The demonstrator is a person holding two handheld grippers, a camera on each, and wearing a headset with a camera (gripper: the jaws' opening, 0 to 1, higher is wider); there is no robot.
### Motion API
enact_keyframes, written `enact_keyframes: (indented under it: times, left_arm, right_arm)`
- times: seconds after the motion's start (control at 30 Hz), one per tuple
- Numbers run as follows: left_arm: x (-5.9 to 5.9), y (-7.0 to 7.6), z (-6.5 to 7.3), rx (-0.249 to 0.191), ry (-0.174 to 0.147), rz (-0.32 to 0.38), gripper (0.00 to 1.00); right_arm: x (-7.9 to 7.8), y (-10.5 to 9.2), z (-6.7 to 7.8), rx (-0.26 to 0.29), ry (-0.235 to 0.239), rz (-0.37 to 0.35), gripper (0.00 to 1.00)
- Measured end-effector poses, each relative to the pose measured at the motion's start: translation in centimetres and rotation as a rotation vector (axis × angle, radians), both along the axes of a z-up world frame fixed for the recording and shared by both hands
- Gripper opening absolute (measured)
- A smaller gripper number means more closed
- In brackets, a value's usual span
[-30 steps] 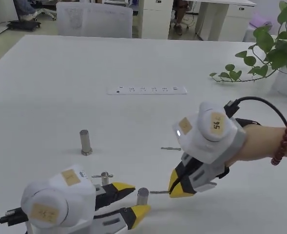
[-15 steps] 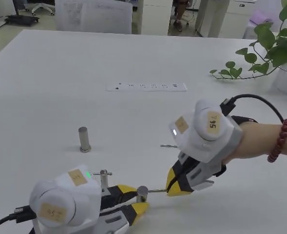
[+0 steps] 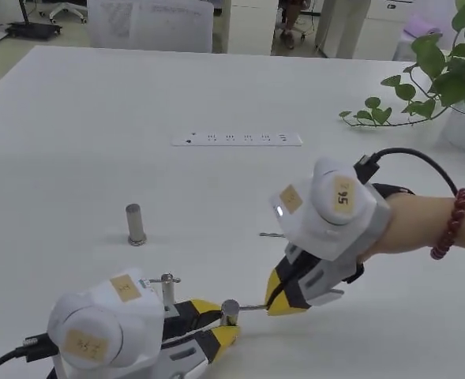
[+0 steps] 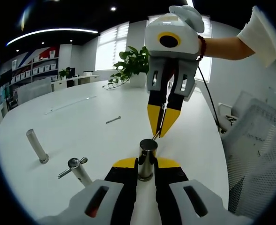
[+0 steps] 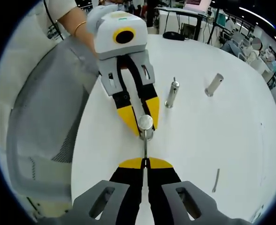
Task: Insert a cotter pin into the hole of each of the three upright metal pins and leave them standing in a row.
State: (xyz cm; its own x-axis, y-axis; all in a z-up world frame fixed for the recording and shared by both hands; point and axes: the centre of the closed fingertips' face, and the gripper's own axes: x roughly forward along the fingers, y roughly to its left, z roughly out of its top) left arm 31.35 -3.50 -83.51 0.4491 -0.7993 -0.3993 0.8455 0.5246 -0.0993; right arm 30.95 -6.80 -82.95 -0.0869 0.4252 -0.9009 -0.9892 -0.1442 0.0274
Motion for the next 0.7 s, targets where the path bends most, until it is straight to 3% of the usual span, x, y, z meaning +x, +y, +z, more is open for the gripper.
enact_keyframes:
  times: [0.7]
  left_arm:
    - [-0.13, -0.02, -0.07, 0.001, -0.005, -0.005, 0.11]
  right_arm:
    - [-0.16, 0.35, 0.41, -0.038, -0.039, 0.026, 0.03]
